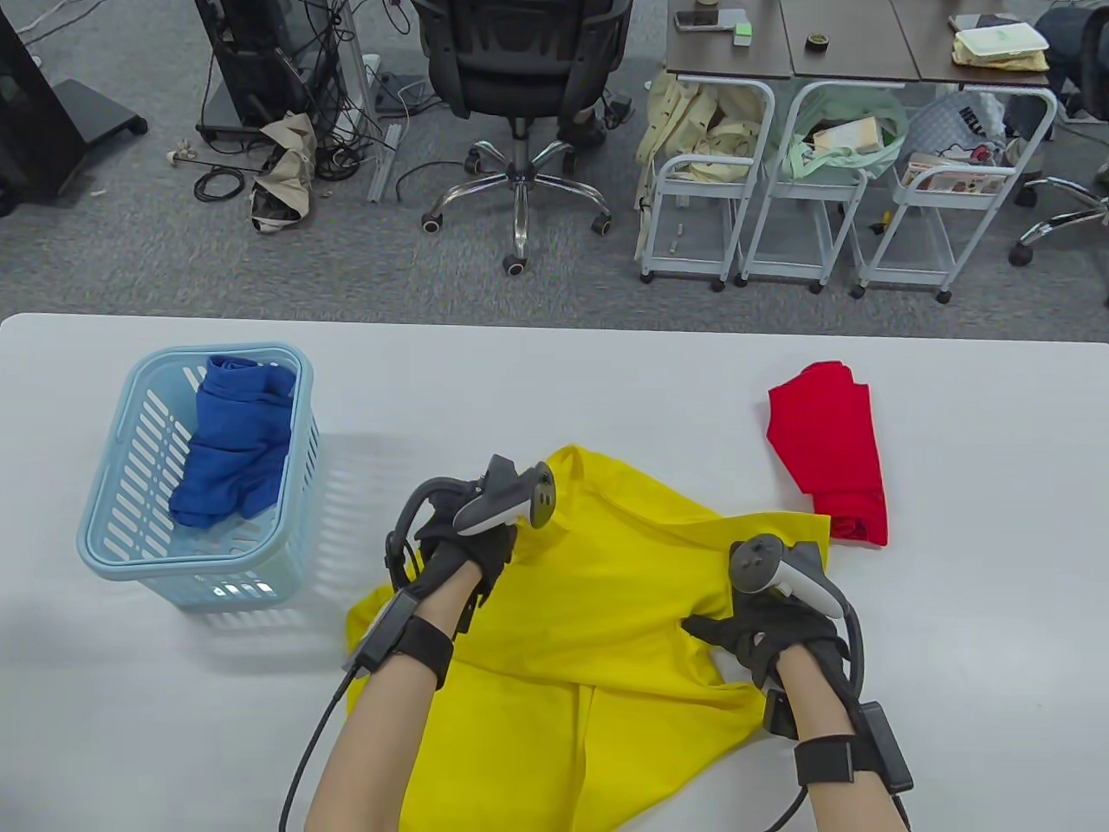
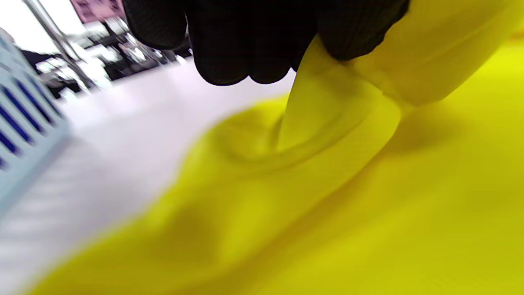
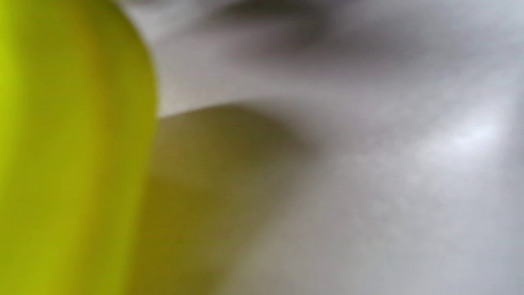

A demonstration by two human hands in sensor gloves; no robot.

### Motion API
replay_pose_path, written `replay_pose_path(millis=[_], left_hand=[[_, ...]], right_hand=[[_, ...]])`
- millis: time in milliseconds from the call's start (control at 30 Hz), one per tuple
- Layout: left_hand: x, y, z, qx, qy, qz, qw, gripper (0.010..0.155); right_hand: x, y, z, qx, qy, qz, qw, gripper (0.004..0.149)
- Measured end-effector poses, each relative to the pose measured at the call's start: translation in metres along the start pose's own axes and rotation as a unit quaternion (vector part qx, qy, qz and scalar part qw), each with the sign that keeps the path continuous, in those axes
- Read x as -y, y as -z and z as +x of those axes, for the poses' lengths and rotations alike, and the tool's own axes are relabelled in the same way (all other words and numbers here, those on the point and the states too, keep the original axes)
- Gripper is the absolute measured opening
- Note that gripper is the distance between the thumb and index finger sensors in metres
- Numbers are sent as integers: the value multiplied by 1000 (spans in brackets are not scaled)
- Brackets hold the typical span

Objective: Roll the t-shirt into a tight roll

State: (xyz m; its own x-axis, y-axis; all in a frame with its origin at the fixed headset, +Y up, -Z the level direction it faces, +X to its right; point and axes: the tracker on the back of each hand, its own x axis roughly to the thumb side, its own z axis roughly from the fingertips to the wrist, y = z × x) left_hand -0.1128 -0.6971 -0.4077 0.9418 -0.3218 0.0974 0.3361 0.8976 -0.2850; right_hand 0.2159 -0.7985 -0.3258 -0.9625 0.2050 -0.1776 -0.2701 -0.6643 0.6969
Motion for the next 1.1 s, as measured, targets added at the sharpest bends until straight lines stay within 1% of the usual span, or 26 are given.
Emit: replay_pose_path(millis=[67, 100, 133, 167, 200, 267, 333, 367, 433, 467, 500, 567, 600, 633, 667, 700, 800, 833, 867, 900, 933, 967, 1000, 1033, 1067, 1100], left_hand=[[-30, -7, -33, -114, 19, 62, 991, 40], [-42, -10, -47, -147, 14, 83, 986, 41], [-51, -10, -61, -154, -13, 89, 984, 41], [-53, -9, -67, -151, -41, 86, 984, 40], [-53, -8, -71, -163, -53, 75, 982, 40], [-44, 0, -73, -174, -19, 68, 982, 43], [-20, 9, -67, -166, -23, 25, 986, 60], [-11, 13, -65, -156, -35, 5, 987, 65], [18, 21, -61, -135, -109, -50, 984, 69], [32, 25, -61, -121, -158, -83, 977, 72], [45, 28, -59, -125, -201, -108, 966, 74], [68, 36, -56, -128, -233, -139, 954, 82], [77, 39, -54, -145, -234, -145, 950, 86], [80, 39, -52, -158, -217, -132, 954, 88], [81, 41, -49, -160, -178, -107, 965, 86], [79, 42, -48, -159, -158, -94, 970, 80], [66, 40, -41, -168, -142, -56, 974, 44], [60, 37, -36, -158, -137, -41, 977, 41], [56, 35, -31, -144, -133, -46, 980, 40], [45, 25, -22, -84, -136, -53, 986, 41], [39, 19, -18, -45, -147, -50, 987, 42], [26, 9, -18, 30, -189, -53, 980, 46], [19, 2, -24, 77, -255, -37, 963, 48], [12, 0, -34, 92, -358, -19, 929, 48], [9, -3, -44, 67, -452, -28, 889, 46], [8, -4, -49, 51, -476, -27, 878, 46]], right_hand=[[0, 0, 0, -1, -2, -1, 1000, 106], [0, 0, 0, -1, -2, -1, 1000, 106], [0, 0, 0, -1, -2, -1, 1000, 106], [0, 0, 0, -1, -2, -1, 1000, 106], [0, 0, 0, -1, -2, -1, 1000, 106], [0, 0, 0, -1, -1, -1, 1000, 106], [0, 0, -1, -1, -1, -2, 1000, 106], [0, 0, -1, -1, -1, -2, 1000, 106], [0, 0, -1, -1, 0, -1, 1000, 106], [0, 0, 0, -1, -1, -1, 1000, 106], [0, 0, -1, -1, -1, -2, 1000, 106], [0, 0, -1, -1, 0, -2, 1000, 106], [0, 0, -1, -1, 0, -2, 1000, 106], [0, 1, -1, 0, 0, -2, 1000, 106], [0, 1, -1, 0, 0, -2, 1000, 106], [0, 1, -1, 0, 0, -1, 1000, 106], [0, 1, -1, 0, 1, -1, 1000, 106], [0, 1, -1, 0, 2, -1, 1000, 106], [0, 1, -1, 0, 2, -1, 1000, 106], [0, 1, -1, 0, 2, 0, 1000, 106], [0, 1, -1, 0, 2, 1, 1000, 106], [0, 1, -1, 0, 2, 1, 1000, 106], [0, 1, -1, 0, 2, 0, 1000, 106], [0, 1, -1, 0, 2, 0, 1000, 106], [0, 1, -1, 1, 2, -1, 1000, 106], [0, 1, -1, 1, 2, -1, 1000, 106]])
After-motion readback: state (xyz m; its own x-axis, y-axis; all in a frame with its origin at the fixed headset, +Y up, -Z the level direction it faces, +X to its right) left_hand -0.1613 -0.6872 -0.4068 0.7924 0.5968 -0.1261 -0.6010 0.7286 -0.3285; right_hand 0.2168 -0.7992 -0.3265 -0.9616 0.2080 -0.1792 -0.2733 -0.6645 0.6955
